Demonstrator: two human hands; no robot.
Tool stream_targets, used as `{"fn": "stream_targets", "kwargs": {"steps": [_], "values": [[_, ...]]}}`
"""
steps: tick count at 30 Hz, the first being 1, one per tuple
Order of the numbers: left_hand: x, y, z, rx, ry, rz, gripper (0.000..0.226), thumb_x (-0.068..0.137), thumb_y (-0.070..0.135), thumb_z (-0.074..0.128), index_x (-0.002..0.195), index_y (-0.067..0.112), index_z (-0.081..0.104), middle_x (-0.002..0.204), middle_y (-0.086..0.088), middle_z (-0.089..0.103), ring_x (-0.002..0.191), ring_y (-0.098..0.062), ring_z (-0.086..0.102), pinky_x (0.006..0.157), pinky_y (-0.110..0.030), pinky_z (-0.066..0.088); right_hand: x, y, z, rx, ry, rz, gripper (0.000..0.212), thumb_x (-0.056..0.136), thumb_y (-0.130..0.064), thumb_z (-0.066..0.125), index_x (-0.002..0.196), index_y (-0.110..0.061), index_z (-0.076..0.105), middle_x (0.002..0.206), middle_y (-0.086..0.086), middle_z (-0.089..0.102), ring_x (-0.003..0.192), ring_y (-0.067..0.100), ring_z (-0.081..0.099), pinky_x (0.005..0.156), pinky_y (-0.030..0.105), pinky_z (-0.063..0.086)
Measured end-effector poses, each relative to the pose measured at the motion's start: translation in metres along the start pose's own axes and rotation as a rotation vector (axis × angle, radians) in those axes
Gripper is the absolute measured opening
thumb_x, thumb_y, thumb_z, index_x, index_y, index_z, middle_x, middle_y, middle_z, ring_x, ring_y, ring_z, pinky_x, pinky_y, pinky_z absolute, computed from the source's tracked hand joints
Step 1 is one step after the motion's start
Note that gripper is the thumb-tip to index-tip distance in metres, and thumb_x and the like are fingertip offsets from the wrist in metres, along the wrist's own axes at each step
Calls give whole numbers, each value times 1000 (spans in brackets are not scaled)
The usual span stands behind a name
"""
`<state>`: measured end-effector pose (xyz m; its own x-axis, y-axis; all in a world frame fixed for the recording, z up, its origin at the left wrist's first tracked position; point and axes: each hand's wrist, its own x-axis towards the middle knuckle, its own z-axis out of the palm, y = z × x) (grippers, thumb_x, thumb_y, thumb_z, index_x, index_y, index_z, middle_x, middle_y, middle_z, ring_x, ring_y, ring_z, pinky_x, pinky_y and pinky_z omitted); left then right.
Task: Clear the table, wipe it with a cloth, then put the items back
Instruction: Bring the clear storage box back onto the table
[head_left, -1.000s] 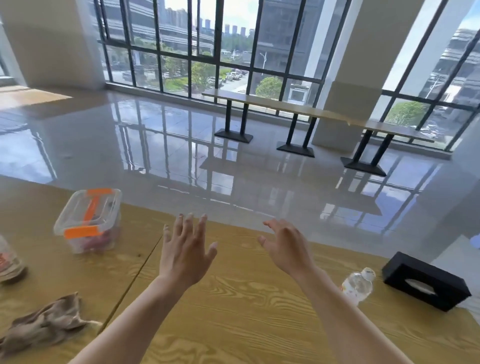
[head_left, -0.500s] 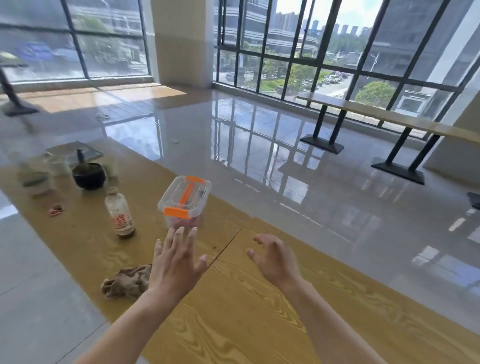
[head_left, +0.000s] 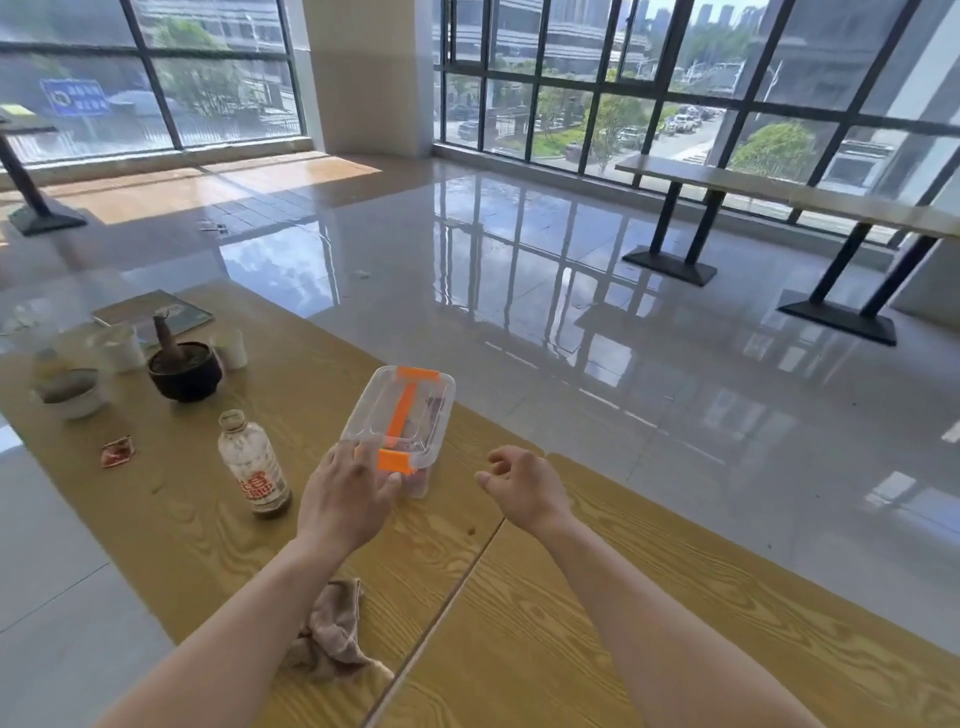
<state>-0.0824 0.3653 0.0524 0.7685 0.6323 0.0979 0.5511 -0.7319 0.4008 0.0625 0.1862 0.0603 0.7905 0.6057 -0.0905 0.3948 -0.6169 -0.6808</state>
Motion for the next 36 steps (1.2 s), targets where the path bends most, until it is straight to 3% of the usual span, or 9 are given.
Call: {"fn": "stream_targets", "kwargs": {"steps": [6, 11, 13, 15, 19, 22, 25, 28, 36], "values": [[73, -39, 11, -9, -76, 6, 59, 91, 39, 59, 143, 14, 44, 137, -14, 53, 127, -32, 47, 102, -42, 42, 66, -19, 34, 53, -43, 149, 45, 93, -39, 65, 131, -15, 61, 117, 0, 67, 105, 18, 63, 89, 32, 51], [123, -57, 24, -41, -160, -31, 73, 92, 42, 61, 153, 19, 28, 135, -13, 48, 126, -34, 43, 102, -44, 40, 110, -21, 64, 128, -76, 290, 53, 93, -42, 64, 135, -11, 55, 126, 4, 63, 114, 22, 59, 95, 36, 49], [139, -61, 31, -80, -212, -93, 68, 92, 39, 58, 151, 20, 30, 137, -15, 46, 126, -37, 43, 100, -46, 40, 123, -22, 76, 163, -77, 332, 38, 93, -44, 63, 119, -17, 58, 110, -2, 62, 102, 20, 57, 86, 32, 45], [153, -65, 38, -111, -250, -146, 61, 92, 40, 55, 146, 21, 34, 132, -17, 48, 119, -39, 48, 94, -47, 42, 135, -23, 85, 180, -68, 369, 28, 92, -46, 62, 98, -24, 46, 85, -11, 47, 88, 17, 46, 76, 31, 39], [175, -71, 53, -243, -311, -260, 64, 92, 41, 56, 149, 23, 32, 129, -17, 51, 113, -37, 53, 83, -42, 39, 153, -28, 92, 229, -42, 410, 31, 92, -44, 63, 78, -24, 45, 71, -12, 41, 72, 14, 45, 56, 25, 32], [183, -76, 62, -293, -309, -295, 63, 91, 41, 59, 146, 25, 35, 129, -14, 56, 113, -36, 55, 82, -43, 40, 157, -29, 98, 212, -68, 424, 33, 94, -37, 64, 69, -25, 46, 67, -11, 47, 59, 7, 44, 51, 25, 30], [187, -78, 66, -339, -269, -272, 58, 88, 37, 65, 141, 28, 41, 121, -9, 60, 108, -33, 56, 80, -42, 41, 161, -30, 104, 191, -76, 426, 22, 93, -34, 65, 82, -16, 60, 75, -6, 56, 66, 10, 52, 55, 26, 40], [188, -76, 67, -384, -231, -264, 61, 86, 27, 70, 140, 24, 43, 116, -8, 63, 105, -30, 57, 81, -42, 44, 164, -31, 105, 235, -56, 461, 18, 88, -28, 69, 97, -12, 70, 92, 1, 71, 85, 19, 67, 80, 41, 57], [173, -54, 70, -379, -171, -146, 55, 87, 25, 69, 137, 23, 45, 108, -1, 61, 91, -21, 55, 73, -37, 44, 140, -14, 81, 323, 42, 473, 17, 85, -23, 71, 100, -15, 69, 97, -2, 72, 90, 17, 68, 86, 39, 58]]}}
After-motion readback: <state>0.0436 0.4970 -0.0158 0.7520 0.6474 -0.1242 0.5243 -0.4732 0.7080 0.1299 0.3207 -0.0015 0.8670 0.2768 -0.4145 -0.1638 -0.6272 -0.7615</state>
